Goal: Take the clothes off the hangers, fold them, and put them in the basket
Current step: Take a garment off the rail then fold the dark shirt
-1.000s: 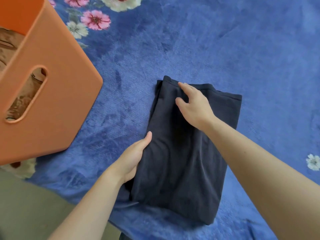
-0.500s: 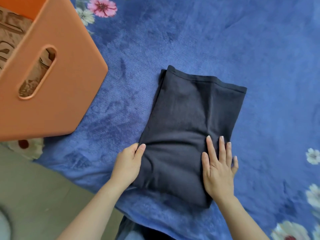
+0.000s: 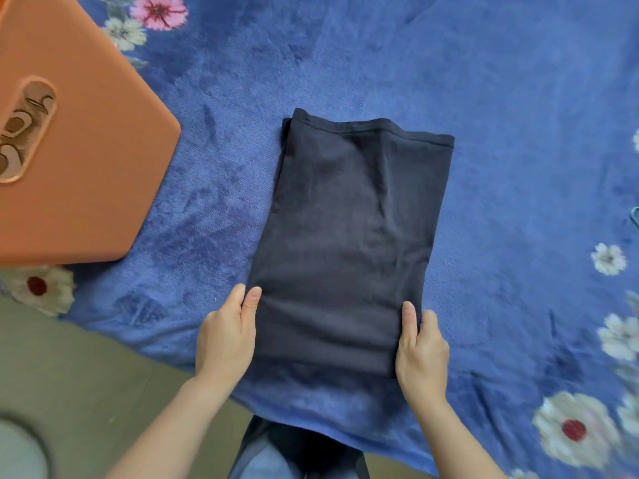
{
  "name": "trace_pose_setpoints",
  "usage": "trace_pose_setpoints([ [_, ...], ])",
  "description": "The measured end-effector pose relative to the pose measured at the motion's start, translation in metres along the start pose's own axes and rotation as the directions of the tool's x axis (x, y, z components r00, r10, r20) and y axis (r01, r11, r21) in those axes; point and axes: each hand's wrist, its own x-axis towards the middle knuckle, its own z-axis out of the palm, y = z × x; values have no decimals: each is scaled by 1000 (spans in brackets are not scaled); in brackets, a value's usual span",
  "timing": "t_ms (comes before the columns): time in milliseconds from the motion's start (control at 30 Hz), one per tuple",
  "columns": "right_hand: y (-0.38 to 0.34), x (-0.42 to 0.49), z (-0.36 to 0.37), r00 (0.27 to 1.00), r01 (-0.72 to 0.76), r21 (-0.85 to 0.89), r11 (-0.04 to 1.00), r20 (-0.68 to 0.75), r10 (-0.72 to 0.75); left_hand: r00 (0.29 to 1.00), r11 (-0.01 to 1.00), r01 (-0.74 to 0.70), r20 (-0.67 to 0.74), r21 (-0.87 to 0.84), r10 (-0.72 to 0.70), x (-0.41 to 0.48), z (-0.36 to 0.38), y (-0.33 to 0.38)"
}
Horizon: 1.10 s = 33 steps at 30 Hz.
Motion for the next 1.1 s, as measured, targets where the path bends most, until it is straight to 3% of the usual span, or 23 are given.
trace_pose_setpoints([
  [100,12,0,0,1000,25,-67,997,-5,-26,997,994,67,25,85,-69,0,7,-4],
  [200,17,4,-1,993,14,-14,1000,-117,-16,992,993,104,-80,55,-99,3,7,-1],
  [267,8,10,-4,965,98,73,993,-252,-77,971,998,10,-238,62,5,10,7,13],
  [333,-11,20,0,905,288,32,957,-335,-261,932,966,-217,-264,138,247,21,17,39],
  [433,-48,45,15,761,576,-232,784,-199,-618,832,818,-534,-38,214,553,46,45,86],
  [500,-62,71,23,679,674,-405,618,10,-734,777,708,-614,110,349,620,72,63,98],
  [533,-64,84,23,663,684,-484,546,100,-742,783,670,-599,146,438,605,87,68,96],
  [600,-64,109,17,703,633,-600,490,179,-688,845,656,-501,157,564,510,113,68,84],
  [667,-62,128,6,807,511,-652,561,137,-575,883,651,-427,134,627,449,129,60,68],
  [733,-65,134,-1,853,418,-645,640,36,-521,879,649,-427,121,630,461,131,51,64],
  [800,-80,130,-3,808,472,-607,639,10,-589,842,640,-489,128,593,525,132,46,74],
  [900,-104,132,8,639,685,-581,439,189,-746,725,508,-631,213,586,654,147,49,94],
  [933,-108,137,11,608,719,-582,379,263,-749,718,488,-639,233,595,656,155,50,99],
  [1000,-109,154,10,664,693,-599,400,316,-678,767,509,-589,234,628,598,173,51,97],
  [1100,-94,178,-3,828,524,-624,580,213,-519,813,553,-535,210,638,544,190,44,78],
])
